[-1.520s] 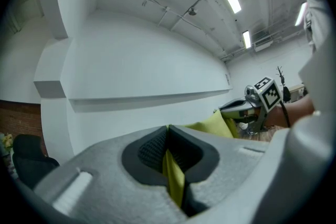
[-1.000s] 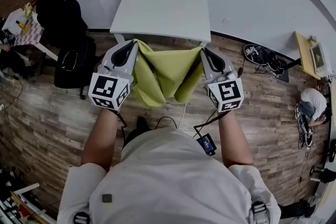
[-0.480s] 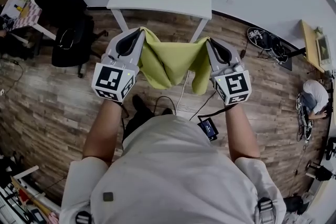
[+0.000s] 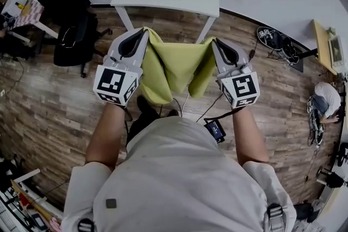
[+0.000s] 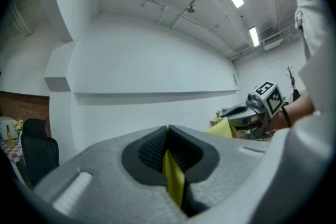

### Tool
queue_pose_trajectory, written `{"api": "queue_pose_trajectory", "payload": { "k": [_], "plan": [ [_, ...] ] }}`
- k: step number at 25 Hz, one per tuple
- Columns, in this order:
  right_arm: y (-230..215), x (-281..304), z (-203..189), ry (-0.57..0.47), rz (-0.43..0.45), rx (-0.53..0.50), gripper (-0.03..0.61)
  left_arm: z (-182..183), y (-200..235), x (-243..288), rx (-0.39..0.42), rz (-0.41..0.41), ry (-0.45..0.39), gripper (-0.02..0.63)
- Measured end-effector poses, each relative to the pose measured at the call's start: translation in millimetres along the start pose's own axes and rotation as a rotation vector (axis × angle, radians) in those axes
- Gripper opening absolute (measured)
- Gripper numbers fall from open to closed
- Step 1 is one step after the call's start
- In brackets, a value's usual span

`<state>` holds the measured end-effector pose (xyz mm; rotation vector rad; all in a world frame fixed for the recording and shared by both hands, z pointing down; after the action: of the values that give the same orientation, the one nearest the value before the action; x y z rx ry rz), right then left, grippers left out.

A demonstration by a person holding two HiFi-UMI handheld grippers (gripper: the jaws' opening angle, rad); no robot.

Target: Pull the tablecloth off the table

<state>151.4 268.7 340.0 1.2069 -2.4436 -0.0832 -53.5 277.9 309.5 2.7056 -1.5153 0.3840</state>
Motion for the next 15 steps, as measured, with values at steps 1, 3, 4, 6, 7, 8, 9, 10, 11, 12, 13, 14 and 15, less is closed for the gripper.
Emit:
{"api": "queue_pose_trajectory", "payload": {
  "k": [1, 3, 4, 6, 7, 8, 9, 10, 11, 12, 13, 14, 15],
  "plan": [
    [-0.7, 0.0, 0.7, -0.003, 0.0, 0.001, 0.022, 0.6, 0.8, -0.3, 0.001, 0.003, 0.0, 0.006],
    [-2.5, -0.1, 1.8, -0.009, 0.001, 0.002, 0.023, 1.7, 1.6, -0.2, 0.003, 0.007, 0.0, 0.006],
    [-3.1, 0.0, 2.2, -0.011, 0.001, 0.002, 0.023, 1.9, 1.8, -0.1, 0.004, 0.009, 0.001, 0.006],
    [-3.2, 1.2, 3.1, -0.014, 0.004, 0.003, 0.022, 1.2, 3.2, -0.3, 0.003, 0.013, 0.004, 0.006],
    [-2.8, 2.1, 3.7, -0.015, 0.005, 0.003, 0.023, 0.9, 4.4, -0.5, 0.001, 0.015, 0.006, 0.007],
    [-2.6, 3.3, 4.8, -0.016, 0.006, 0.003, 0.023, 0.9, 5.8, -0.8, 0.0, 0.016, 0.007, 0.006],
    [-2.4, 4.4, 6.1, -0.018, 0.006, 0.002, 0.023, 1.4, 7.1, -1.0, 0.0, 0.017, 0.006, 0.006],
    [-2.4, 5.7, 7.8, -0.02, 0.007, 0.0, 0.023, 2.2, 8.5, -1.4, 0.001, 0.018, 0.005, 0.006],
    [-2.2, 6.9, 9.6, -0.023, 0.006, -0.001, 0.023, 3.0, 9.9, -1.9, 0.003, 0.019, 0.004, 0.006],
    [-1.8, 8.1, 11.4, -0.024, 0.006, -0.003, 0.023, 3.9, 11.5, -2.5, 0.005, 0.019, 0.003, 0.006],
    [-1.2, 9.2, 13.1, -0.025, 0.005, -0.003, 0.023, 4.5, 13.3, -3.3, 0.005, 0.019, 0.002, 0.007],
    [-0.3, 10.3, 14.7, -0.026, 0.004, -0.003, 0.023, 4.9, 15.1, -4.1, 0.005, 0.019, 0.002, 0.006],
    [0.9, 11.3, 16.2, -0.026, 0.003, -0.002, 0.023, 5.2, 16.7, -5.1, 0.005, 0.018, 0.002, 0.006]
  ]
}}
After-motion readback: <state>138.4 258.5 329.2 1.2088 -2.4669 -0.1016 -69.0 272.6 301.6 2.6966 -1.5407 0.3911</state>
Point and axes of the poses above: the fingertips, and each gripper's own axes: x forward along the fingers, y to its left, z out of its top, the point moved 2 cm from there along -x, backward along the fingers, and after that the axes turned 10 degrees about y, right-handed, at the moved point
